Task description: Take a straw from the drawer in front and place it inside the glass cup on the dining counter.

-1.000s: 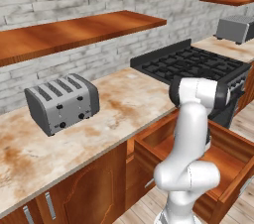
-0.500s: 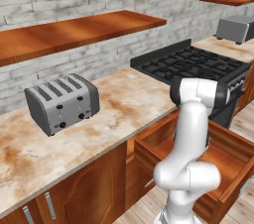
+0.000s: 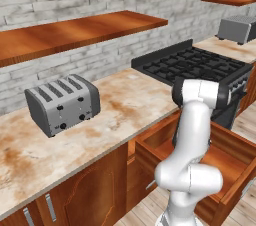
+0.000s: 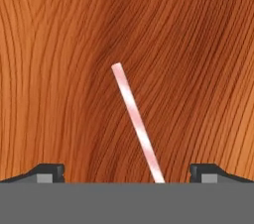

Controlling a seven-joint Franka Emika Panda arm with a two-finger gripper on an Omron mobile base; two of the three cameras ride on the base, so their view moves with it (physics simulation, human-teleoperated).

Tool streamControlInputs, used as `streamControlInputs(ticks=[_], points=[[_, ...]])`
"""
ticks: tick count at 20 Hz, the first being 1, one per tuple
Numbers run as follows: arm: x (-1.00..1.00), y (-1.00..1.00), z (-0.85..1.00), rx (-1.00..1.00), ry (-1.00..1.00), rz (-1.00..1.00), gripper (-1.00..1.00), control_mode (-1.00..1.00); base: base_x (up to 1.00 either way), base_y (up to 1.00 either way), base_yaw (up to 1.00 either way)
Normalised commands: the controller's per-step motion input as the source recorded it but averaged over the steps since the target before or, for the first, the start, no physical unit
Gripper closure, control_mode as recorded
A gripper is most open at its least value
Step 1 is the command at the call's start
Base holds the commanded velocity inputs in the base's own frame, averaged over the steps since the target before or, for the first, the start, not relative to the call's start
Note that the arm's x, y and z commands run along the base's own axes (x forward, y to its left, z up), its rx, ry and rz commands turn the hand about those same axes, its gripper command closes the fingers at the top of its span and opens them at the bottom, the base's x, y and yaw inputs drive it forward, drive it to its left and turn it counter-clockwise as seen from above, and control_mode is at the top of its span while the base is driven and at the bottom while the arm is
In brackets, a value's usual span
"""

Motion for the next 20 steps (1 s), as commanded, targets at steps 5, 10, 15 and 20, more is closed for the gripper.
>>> streamControlInputs(ticks=[5,10,15,20], points=[[0.21,0.0,-0.15,0.0,0.0,0.01,-1.0,-1.0,0.0,0.0,0.0],[0.32,0.0,-0.14,0.0,0.0,0.01,-1.0,-1.0,0.0,0.0,0.0],[0.2,0.0,-0.18,0.0,0.0,0.0,-1.0,-1.0,0.0,0.0,0.0],[0.1,0.0,-0.29,0.0,0.0,0.0,-1.0,-1.0,0.0,0.0,0.0]])
